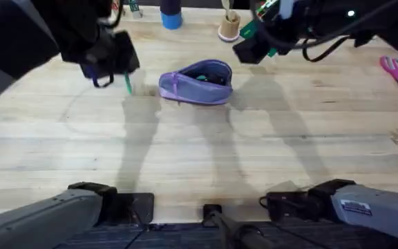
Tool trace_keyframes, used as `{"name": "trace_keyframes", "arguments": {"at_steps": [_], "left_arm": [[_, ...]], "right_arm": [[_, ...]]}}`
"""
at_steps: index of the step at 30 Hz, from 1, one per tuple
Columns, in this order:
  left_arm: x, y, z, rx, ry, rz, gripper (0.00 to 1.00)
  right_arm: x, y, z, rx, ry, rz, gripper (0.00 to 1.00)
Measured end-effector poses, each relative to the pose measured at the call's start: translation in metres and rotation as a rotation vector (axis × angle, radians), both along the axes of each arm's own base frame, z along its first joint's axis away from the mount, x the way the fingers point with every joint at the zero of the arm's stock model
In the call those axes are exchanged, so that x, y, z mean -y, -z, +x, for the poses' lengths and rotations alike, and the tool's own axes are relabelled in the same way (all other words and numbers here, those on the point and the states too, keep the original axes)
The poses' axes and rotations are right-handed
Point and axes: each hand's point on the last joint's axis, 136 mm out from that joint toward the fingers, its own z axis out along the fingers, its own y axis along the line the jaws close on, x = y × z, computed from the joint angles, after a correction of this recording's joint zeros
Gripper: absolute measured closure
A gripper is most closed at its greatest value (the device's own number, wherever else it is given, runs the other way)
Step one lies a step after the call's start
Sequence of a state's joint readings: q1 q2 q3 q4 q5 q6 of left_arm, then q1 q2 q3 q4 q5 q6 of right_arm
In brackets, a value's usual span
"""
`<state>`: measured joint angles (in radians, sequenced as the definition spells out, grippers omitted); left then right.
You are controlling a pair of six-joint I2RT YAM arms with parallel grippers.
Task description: Unzip the bag, pick up the pens from the table one at a time and place them inside, then zip the bag closed.
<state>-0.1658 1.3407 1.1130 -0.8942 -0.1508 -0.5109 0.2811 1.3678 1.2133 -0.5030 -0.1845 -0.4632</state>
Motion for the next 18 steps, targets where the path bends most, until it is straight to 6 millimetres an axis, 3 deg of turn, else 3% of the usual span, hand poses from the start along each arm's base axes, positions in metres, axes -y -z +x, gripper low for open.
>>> {"name": "trace_keyframes", "arguments": {"at_steps": [5, 10, 15, 18], "left_arm": [[0.017, -0.022, 0.034, 0.152, 0.195, 0.013, 0.958], [0.059, -0.050, 0.059, 0.329, 0.524, -0.022, 0.958], [0.107, -0.080, 0.064, 0.518, 0.856, -0.037, 0.958], [0.131, -0.093, 0.058, 0.600, 1.010, -0.061, 0.958]], "right_arm": [[0.028, 0.001, 0.009, -0.048, 0.148, 0.074, 0.005], [0.046, -0.004, 0.005, -0.070, 0.228, 0.111, 0.005], [0.052, -0.019, -0.006, -0.053, 0.248, 0.128, 0.006], [0.057, -0.015, -0.021, -0.100, 0.261, 0.122, 0.005]]}}
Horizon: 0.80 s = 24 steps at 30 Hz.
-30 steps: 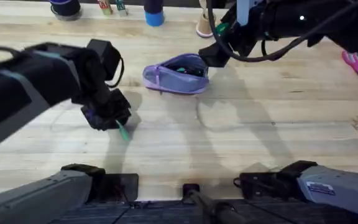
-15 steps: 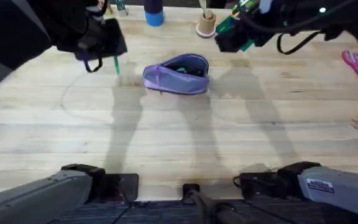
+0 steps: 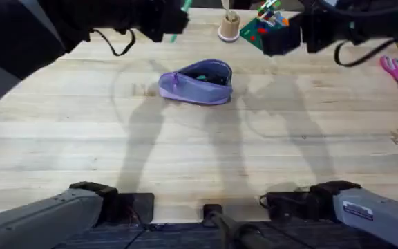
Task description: Unzip the bag, pick up the pens from the table one at a time and place them inside, then zip the bag closed.
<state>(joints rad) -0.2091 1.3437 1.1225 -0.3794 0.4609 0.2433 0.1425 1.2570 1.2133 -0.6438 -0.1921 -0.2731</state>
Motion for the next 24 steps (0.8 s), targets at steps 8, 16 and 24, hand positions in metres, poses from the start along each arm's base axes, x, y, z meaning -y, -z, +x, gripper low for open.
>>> {"name": "trace_keyframes", "arguments": {"at_steps": [8, 16, 24], "left_arm": [[0.037, 0.012, -0.004, 0.042, 0.224, -0.018, 0.958], [0.072, 0.041, -0.020, 0.042, 0.458, -0.019, 0.958], [0.081, 0.083, -0.040, -0.102, 0.572, -0.043, 0.959]], "right_arm": [[0.007, 0.004, -0.054, -0.125, 0.001, -0.008, 0.005], [0.010, -0.029, -0.078, -0.015, 0.002, 0.009, 0.005], [0.011, -0.033, -0.081, -0.002, 0.002, 0.011, 0.005]]}}
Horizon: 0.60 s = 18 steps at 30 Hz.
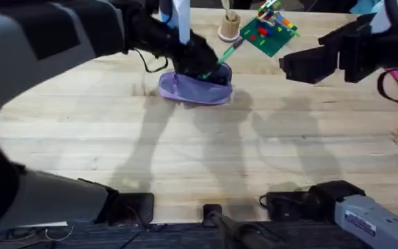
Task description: Unzip the bag, pick up the pens from the table one at a time and place them inside, then zip the bag closed.
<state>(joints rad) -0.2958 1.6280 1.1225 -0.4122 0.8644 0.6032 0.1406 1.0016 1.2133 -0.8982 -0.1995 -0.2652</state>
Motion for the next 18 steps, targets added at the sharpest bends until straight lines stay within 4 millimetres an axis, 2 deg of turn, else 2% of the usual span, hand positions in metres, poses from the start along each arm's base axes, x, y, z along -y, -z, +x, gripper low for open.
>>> {"name": "trace_keyframes", "arguments": {"at_steps": [4, 9, 12, 18], "left_arm": [[-0.006, 0.026, -0.007, -0.055, 0.013, 0.068, 0.959], [-0.024, 0.048, 0.006, -0.021, -0.055, 0.215, 0.959], [-0.034, 0.056, 0.013, 0.005, -0.095, 0.289, 0.959], [-0.039, 0.057, 0.020, 0.032, -0.121, 0.338, 0.937]], "right_arm": [[0.000, 0.000, 0.000, 0.000, 0.000, 0.000, 0.005], [0.000, 0.000, 0.000, 0.000, 0.000, 0.000, 0.006], [0.000, 0.000, 0.000, 0.000, 0.000, 0.000, 0.006], [0.000, 0.000, 0.000, 0.000, 0.000, 0.000, 0.005]]}}
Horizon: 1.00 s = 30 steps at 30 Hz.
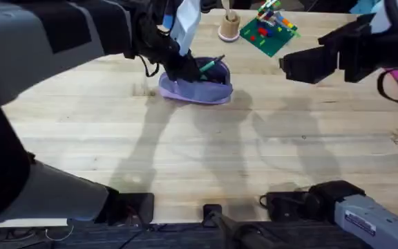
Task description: Unzip the bag, pick up the pens from the table one at a time and place them inside, then zip the bag closed.
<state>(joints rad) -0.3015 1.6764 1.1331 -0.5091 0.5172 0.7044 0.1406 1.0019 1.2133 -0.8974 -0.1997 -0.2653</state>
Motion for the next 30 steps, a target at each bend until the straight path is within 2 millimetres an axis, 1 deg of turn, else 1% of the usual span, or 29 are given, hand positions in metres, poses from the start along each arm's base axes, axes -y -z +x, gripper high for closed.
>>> {"name": "trace_keyframes", "arguments": {"at_steps": [3, 5, 6, 10, 11, 13, 19, 23, 26, 30], "left_arm": [[-0.001, 0.000, 0.002, 0.007, -0.004, 0.012, 0.862], [-0.002, 0.000, 0.003, 0.011, -0.007, 0.017, 0.775], [-0.002, 0.000, 0.003, 0.011, -0.008, 0.017, 0.712], [-0.003, 0.001, 0.001, 0.005, -0.004, 0.022, 0.093], [-0.002, 0.001, 0.000, 0.002, -0.004, 0.022, 0.030], [-0.002, 0.001, 0.001, 0.003, -0.004, 0.022, 0.010], [-0.002, 0.000, 0.001, 0.005, -0.005, 0.021, 0.009], [-0.001, -0.007, 0.006, 0.015, -0.015, 0.015, 0.008], [-0.002, -0.019, 0.010, 0.048, -0.023, 0.009, 0.007], [-0.013, -0.050, 0.017, 0.131, -0.058, -0.007, 0.008]], "right_arm": [[0.000, 0.000, 0.000, 0.001, 0.000, 0.000, 0.005], [0.000, 0.000, 0.000, 0.002, 0.000, 0.000, 0.005], [0.000, 0.000, 0.000, 0.002, 0.000, 0.000, 0.005], [0.000, 0.000, 0.000, 0.002, 0.000, 0.000, 0.005], [0.000, 0.000, 0.000, 0.003, 0.000, 0.000, 0.005], [0.000, 0.000, 0.001, 0.001, 0.000, 0.000, 0.005], [-0.001, 0.005, 0.004, -0.019, 0.000, -0.003, 0.005], [-0.001, 0.007, 0.006, -0.024, 0.000, -0.003, 0.005], [-0.001, 0.005, 0.008, -0.014, 0.000, -0.002, 0.005], [-0.001, 0.005, 0.008, -0.015, 0.009, 0.008, 0.005]]}}
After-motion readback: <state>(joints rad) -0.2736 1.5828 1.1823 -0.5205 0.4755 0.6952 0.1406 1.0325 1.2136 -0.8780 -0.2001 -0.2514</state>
